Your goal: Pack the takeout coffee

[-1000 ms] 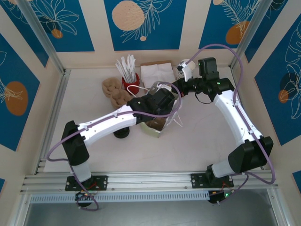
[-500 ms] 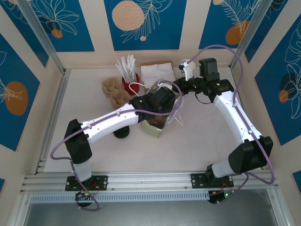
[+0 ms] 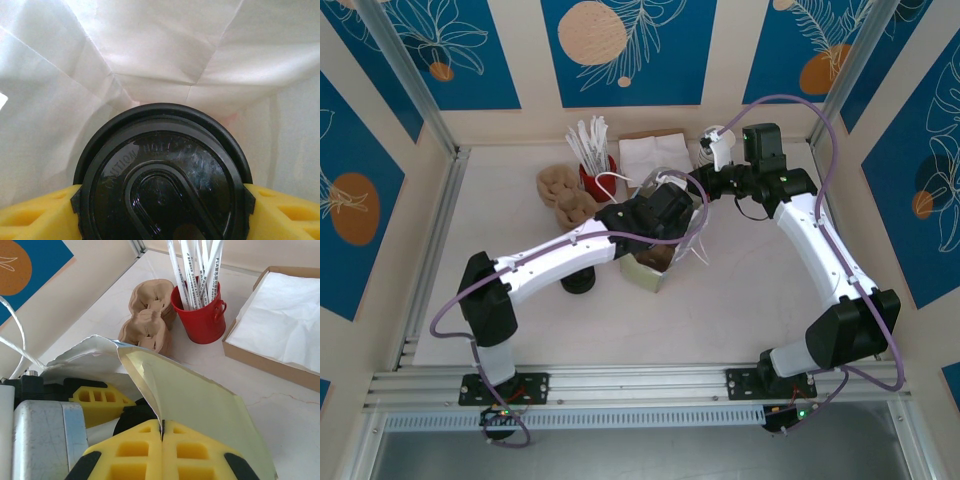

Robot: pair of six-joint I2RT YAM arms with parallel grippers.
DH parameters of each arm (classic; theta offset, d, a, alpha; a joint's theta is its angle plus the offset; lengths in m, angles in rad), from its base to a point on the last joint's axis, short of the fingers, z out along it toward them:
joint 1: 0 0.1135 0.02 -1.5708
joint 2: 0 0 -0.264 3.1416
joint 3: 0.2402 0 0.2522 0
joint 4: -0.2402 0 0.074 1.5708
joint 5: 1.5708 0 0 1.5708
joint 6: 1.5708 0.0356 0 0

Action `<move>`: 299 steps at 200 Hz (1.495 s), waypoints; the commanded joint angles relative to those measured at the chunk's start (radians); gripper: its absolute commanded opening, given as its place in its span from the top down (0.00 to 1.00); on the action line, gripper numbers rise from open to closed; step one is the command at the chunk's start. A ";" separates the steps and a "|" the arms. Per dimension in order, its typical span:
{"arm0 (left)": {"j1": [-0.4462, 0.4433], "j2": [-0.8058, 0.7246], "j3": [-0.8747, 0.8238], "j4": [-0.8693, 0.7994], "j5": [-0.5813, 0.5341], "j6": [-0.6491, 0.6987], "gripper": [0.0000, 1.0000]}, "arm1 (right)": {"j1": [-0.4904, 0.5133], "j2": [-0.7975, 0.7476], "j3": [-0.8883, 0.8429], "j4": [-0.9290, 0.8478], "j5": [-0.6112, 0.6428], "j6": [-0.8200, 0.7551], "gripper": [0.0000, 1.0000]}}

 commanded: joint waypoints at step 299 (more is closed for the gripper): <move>0.038 -0.070 0.069 -0.111 0.080 0.010 0.27 | -0.033 0.092 0.146 -0.049 -0.404 0.214 1.00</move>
